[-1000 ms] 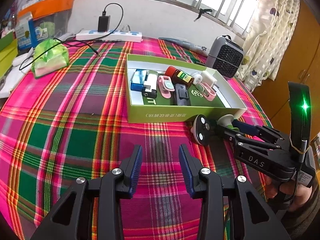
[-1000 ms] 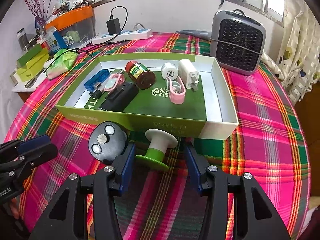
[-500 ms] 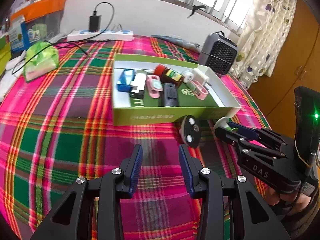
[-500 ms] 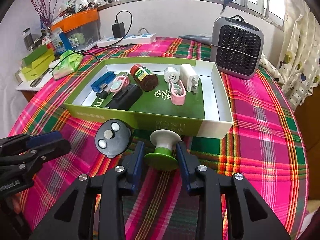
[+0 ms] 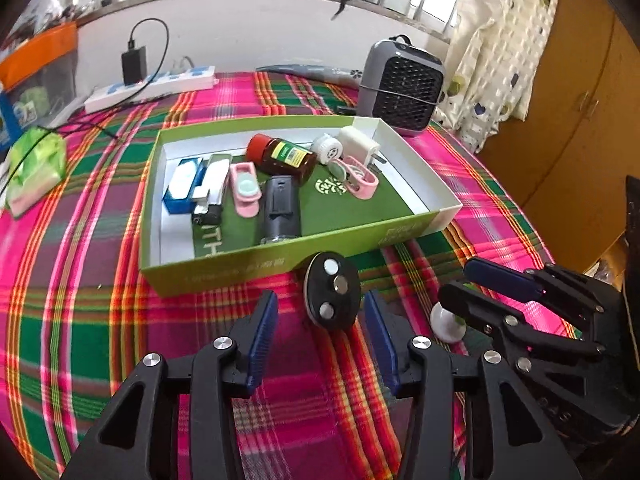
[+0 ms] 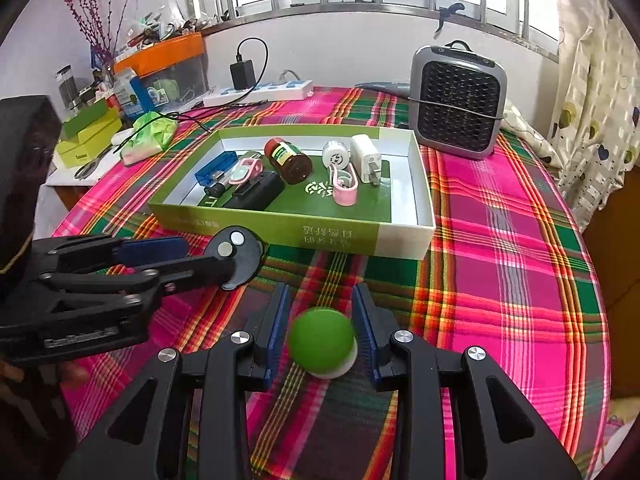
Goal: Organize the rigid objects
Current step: 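Grasp the black round disc with the left gripper while the right gripper holds the spool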
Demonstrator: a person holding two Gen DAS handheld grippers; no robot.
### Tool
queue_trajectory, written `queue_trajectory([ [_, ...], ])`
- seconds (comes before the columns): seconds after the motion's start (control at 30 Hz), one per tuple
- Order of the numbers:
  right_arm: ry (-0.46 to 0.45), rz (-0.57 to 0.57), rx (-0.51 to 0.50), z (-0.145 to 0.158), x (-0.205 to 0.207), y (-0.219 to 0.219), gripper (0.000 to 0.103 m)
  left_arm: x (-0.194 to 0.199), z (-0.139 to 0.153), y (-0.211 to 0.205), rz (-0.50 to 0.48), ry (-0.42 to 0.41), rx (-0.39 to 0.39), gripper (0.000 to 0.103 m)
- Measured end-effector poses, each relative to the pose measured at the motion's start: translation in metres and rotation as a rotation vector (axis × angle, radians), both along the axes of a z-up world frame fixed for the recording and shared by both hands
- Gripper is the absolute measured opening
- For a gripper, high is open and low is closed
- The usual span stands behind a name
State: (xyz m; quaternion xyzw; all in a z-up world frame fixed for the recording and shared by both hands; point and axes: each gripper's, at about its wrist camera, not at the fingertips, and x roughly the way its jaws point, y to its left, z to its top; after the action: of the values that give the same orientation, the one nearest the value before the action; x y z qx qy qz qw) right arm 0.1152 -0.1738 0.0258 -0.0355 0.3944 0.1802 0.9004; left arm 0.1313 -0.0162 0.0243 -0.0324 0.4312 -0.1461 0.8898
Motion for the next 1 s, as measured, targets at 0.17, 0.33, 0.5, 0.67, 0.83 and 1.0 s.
queue_trajectory([
  [0.17,0.008,0.006,0.006,-0.003,-0.001,-0.003,0.033,0.007,-0.005,-0.004,0.006,0.013,0.038,0.045],
  [0.33,0.008,0.005,0.013,-0.003,-0.006,-0.006,0.034,0.011,-0.008,-0.006,0.009,0.027,0.044,0.045],
  [0.5,0.018,-0.002,0.026,-0.004,-0.010,-0.010,0.034,0.016,-0.010,-0.006,0.014,0.035,0.050,0.045],
  [0.67,0.040,-0.006,0.029,-0.007,-0.013,-0.011,0.036,0.017,-0.010,-0.009,0.006,0.035,0.068,0.046],
  [0.83,0.053,0.012,0.017,-0.012,-0.016,-0.008,0.045,0.014,-0.012,-0.020,-0.017,0.011,0.153,0.047],
  [1.0,0.063,0.009,0.007,-0.016,-0.016,-0.008,0.045,0.014,-0.013,-0.022,-0.014,0.009,0.173,0.047],
])
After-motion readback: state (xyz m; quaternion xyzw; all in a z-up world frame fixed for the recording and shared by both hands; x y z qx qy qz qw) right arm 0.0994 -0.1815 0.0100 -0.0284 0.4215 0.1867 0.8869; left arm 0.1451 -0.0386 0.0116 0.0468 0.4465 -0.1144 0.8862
